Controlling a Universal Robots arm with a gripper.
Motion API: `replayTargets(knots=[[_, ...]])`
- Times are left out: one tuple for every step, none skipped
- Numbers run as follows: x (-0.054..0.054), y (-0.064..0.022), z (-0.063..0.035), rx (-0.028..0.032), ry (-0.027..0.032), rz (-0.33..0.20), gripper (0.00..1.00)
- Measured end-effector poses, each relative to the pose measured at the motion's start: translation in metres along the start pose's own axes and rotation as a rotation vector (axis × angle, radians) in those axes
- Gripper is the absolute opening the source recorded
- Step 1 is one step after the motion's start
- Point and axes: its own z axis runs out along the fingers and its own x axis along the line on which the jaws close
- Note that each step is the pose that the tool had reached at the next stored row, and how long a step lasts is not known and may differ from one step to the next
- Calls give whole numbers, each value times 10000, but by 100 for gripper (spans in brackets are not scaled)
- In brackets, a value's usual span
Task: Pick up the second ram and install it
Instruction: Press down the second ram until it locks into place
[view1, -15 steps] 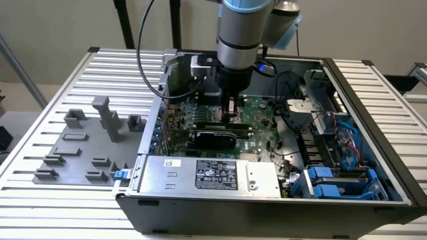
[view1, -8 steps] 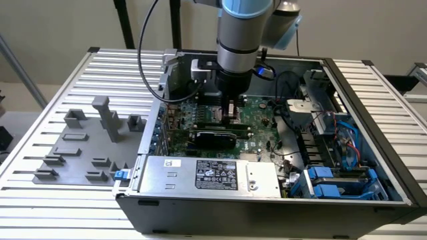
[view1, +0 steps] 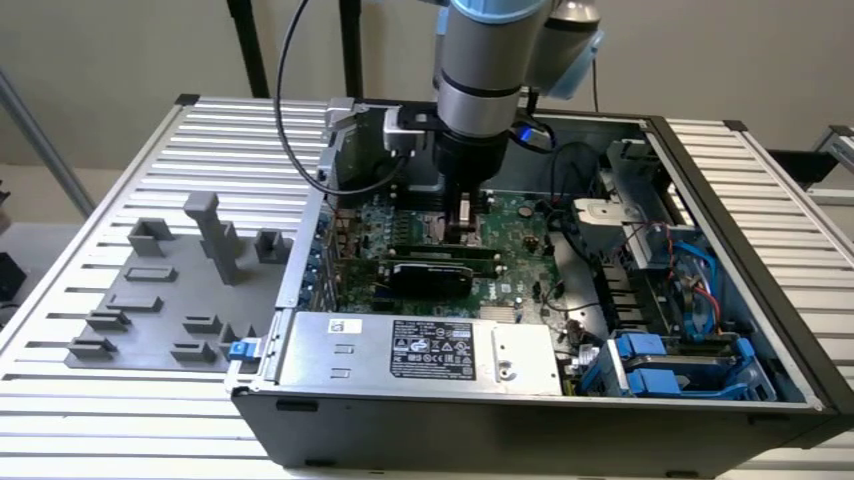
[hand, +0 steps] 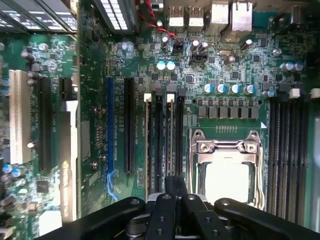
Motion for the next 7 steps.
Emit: replayTargets(knots=[[-1, 0, -23, -9, -14, 0, 0], [-1, 0, -24, -10, -18, 0, 0], [-1, 0, -23, -9, -18, 1, 0], [-1, 0, -24, -9, -18, 1, 0], [-1, 0, -24, -9, -18, -1, 0], [0, 0, -24, -10, -17, 0, 0], [-1, 0, -24, -10, -17, 0, 0]])
